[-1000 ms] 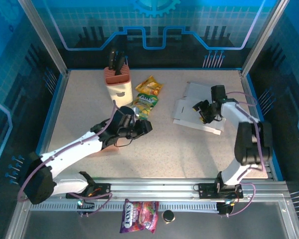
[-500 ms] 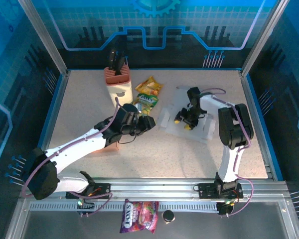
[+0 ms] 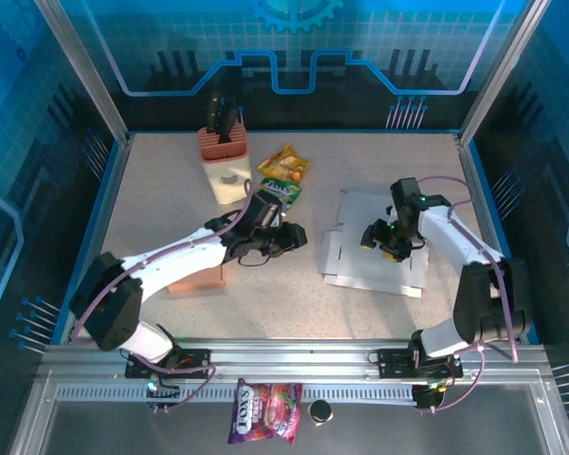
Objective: Fold the paper box
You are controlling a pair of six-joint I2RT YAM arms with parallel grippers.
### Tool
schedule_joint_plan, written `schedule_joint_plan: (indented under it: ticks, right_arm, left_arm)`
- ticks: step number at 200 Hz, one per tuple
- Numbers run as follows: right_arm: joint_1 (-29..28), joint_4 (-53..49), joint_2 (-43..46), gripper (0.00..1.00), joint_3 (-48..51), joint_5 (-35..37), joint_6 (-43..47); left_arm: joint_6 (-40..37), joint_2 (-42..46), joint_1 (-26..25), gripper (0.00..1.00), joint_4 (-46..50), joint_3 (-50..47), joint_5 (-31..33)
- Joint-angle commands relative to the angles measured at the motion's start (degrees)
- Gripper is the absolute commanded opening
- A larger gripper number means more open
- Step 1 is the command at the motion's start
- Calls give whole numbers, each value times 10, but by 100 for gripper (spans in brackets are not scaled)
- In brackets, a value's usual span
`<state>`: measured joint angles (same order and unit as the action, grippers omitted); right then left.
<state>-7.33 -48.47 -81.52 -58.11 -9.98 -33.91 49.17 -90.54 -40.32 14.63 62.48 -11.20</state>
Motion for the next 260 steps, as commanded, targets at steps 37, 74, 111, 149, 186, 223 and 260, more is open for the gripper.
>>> schedule_joint_plan:
  ticks: [37,74,111,149,186,223,260]
  right_arm:
    - [46,14,51,58,46,-37,-75]
    - [92,19,20,58,50,-61,-55]
    - [99,50,-1,58,52,-93,-83]
    - [99,80,20,59,74,-107,-113]
    - [100,89,27,59,102,-119,-118]
    - [100,85,43,59,103,-123,-114]
    - [100,81,54,59,114,-133,-112]
  left_arm:
    - [-100,-114,-15,41,83,119,-72]
    - [110,-102,-51,42,-47,24,-96]
    - [328,-101,-93,42,-203,-60,-55]
    - [459,-110,-122,42,-309,-115,17]
    - [503,-116,-132,43,-357,-155,87]
    - [537,-147,-140,41,-417,-161,120]
    - [542,-158,-141,38,-433,-163,145]
